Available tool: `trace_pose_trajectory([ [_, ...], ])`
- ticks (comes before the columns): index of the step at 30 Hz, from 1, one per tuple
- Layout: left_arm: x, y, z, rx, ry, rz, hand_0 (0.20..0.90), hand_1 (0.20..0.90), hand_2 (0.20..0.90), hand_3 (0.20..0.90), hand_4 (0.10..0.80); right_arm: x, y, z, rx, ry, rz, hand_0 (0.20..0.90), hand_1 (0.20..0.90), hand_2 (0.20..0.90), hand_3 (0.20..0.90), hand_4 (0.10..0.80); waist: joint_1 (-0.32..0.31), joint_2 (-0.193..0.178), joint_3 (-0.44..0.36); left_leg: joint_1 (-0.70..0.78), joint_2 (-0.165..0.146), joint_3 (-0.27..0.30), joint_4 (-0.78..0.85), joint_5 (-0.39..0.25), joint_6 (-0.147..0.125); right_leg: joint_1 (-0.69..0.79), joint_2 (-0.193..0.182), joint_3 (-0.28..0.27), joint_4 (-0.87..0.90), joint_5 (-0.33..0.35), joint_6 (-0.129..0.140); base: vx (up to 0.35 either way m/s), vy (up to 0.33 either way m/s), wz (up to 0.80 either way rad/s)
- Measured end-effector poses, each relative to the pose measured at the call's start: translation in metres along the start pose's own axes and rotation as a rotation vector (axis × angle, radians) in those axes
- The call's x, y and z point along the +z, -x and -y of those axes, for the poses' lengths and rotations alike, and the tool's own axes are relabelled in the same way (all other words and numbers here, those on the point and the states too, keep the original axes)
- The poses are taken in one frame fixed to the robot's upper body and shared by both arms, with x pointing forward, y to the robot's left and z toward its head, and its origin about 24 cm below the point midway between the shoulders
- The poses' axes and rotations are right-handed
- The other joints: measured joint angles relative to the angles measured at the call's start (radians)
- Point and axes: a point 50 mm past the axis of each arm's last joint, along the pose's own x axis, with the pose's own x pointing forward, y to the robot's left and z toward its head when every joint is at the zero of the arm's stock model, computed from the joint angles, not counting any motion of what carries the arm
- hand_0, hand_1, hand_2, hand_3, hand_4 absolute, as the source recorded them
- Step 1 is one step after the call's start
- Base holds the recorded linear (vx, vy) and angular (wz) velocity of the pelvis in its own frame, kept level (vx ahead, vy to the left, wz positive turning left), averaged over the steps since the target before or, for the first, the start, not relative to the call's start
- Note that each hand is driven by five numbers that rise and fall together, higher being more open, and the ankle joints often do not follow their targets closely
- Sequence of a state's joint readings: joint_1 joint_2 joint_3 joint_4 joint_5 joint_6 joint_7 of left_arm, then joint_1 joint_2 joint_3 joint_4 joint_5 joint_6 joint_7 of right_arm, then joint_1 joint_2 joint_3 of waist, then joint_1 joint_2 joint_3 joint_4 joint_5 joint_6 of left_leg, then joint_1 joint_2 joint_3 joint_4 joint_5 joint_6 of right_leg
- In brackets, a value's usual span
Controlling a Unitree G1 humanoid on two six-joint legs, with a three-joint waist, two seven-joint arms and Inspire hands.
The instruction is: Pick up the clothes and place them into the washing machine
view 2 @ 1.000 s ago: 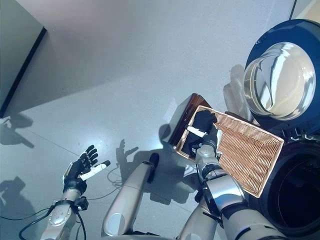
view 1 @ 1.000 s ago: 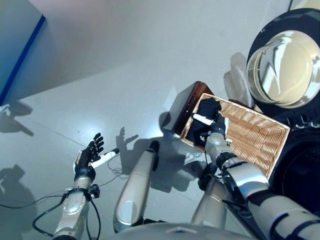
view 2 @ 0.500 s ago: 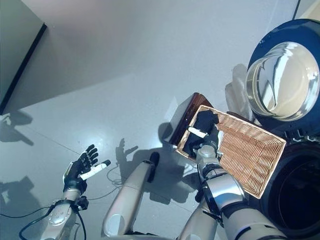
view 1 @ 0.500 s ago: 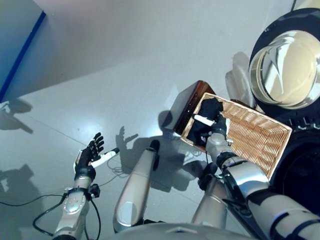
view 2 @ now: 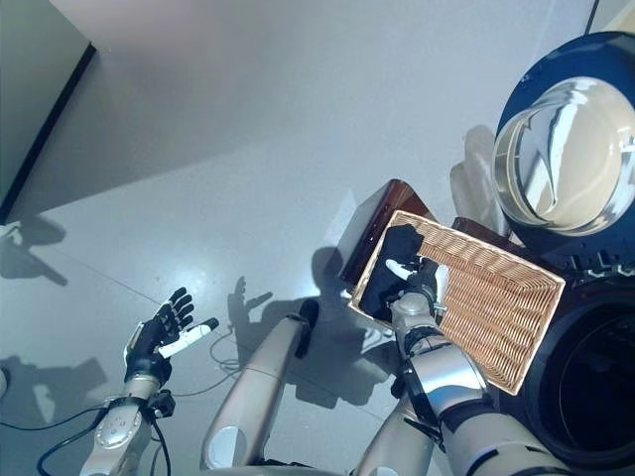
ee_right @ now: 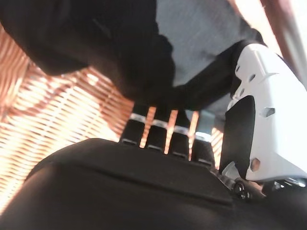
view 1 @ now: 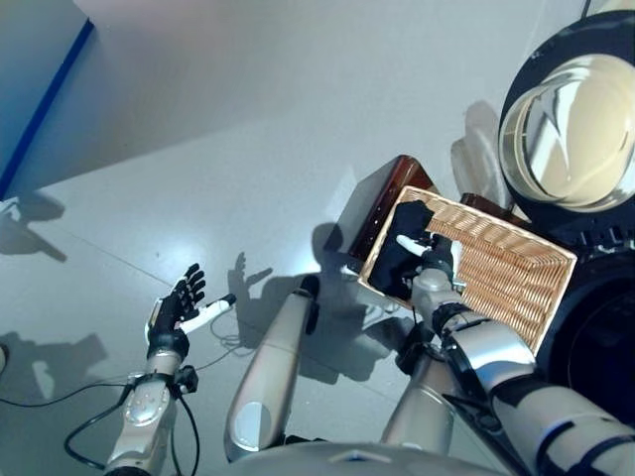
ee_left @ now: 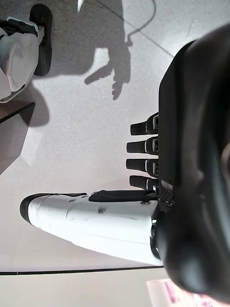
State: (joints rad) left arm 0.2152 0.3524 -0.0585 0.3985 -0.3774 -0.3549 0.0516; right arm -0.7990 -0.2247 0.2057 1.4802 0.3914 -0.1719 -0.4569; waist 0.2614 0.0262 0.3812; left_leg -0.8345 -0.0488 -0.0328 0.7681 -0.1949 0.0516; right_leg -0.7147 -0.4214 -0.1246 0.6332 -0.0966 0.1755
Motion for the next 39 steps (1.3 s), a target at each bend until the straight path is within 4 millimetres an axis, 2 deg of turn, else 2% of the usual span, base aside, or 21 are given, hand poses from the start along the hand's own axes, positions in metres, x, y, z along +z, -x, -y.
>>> trace_pose_trajectory([
  [3, 0.0, 0.0, 0.0, -0.001, 0.0, 0.002, 0.9, 0.9, 0.9, 0.9, 0.8, 0.001, 0.0, -0.002, 0.007, 0.008, 0.007, 0.2, 0.2, 0.2, 0.2, 0.3, 0.0, 0.0, 0.0, -0.002, 0.0, 0.001, 0.0, 0.0, 0.0, -0.008, -0.001, 0.002, 0.009, -0.006, -0.008, 0.0, 0.0, 0.0],
  [17, 0.0, -0.001, 0.0, 0.001, 0.0, 0.002, 0.9, 0.9, 0.9, 0.9, 0.8, 0.001, 0.001, -0.004, 0.013, -0.002, 0.008, 0.2, 0.2, 0.2, 0.2, 0.3, -0.003, 0.001, 0.002, -0.012, 0.0, 0.0, 0.007, -0.003, 0.003, -0.013, -0.001, 0.001, 0.007, -0.006, -0.007, 0.0, 0.0, 0.0],
  [24, 0.0, -0.001, 0.0, 0.009, 0.001, -0.001, 0.9, 0.9, 0.9, 0.9, 0.8, -0.002, 0.001, -0.003, 0.038, -0.244, -0.036, 0.2, 0.2, 0.2, 0.2, 0.3, -0.024, -0.001, 0.004, -0.011, 0.002, 0.009, 0.001, -0.001, 0.014, -0.008, 0.002, 0.004, -0.014, -0.005, -0.008, 0.0, 0.0, 0.0],
  [28, 0.0, -0.001, -0.001, 0.016, 0.009, -0.001, 0.9, 0.9, 0.9, 0.9, 0.8, -0.006, 0.002, -0.001, 0.054, -0.347, -0.039, 0.2, 0.2, 0.2, 0.2, 0.3, -0.029, -0.006, 0.007, 0.001, 0.012, 0.024, -0.012, 0.001, 0.02, -0.003, 0.008, 0.009, -0.036, 0.011, -0.02, 0.0, -0.017, -0.11],
  [32, -0.005, -0.001, -0.002, 0.016, 0.022, -0.022, 0.9, 0.9, 0.9, 0.9, 0.8, -0.018, 0.002, 0.004, 0.074, -0.454, -0.062, 0.2, 0.2, 0.2, 0.2, 0.3, -0.032, -0.01, 0.01, 0.062, 0.018, 0.032, -0.062, 0.008, 0.014, 0.048, 0.02, 0.011, -0.086, 0.025, -0.012, 0.01, -0.029, -0.11],
  [35, -0.007, 0.0, -0.003, 0.013, 0.022, -0.033, 0.9, 0.9, 0.9, 0.9, 0.8, -0.022, 0.0, 0.011, 0.058, -0.531, -0.077, 0.2, 0.2, 0.2, 0.2, 0.3, -0.04, -0.015, 0.01, 0.084, 0.019, 0.03, -0.103, 0.023, 0.007, 0.071, 0.025, 0.002, -0.125, 0.039, 0.004, 0.021, -0.031, -0.02],
  [39, -0.012, 0.001, -0.003, 0.001, 0.023, -0.054, 0.9, 0.9, 0.9, 0.9, 0.8, -0.027, -0.002, 0.02, 0.037, -0.659, -0.095, 0.2, 0.2, 0.2, 0.2, 0.3, -0.054, -0.021, 0.011, 0.114, 0.018, 0.036, -0.156, 0.05, 0.004, 0.099, 0.031, -0.003, -0.191, 0.083, 0.014, -0.059, 0.002, -0.05],
])
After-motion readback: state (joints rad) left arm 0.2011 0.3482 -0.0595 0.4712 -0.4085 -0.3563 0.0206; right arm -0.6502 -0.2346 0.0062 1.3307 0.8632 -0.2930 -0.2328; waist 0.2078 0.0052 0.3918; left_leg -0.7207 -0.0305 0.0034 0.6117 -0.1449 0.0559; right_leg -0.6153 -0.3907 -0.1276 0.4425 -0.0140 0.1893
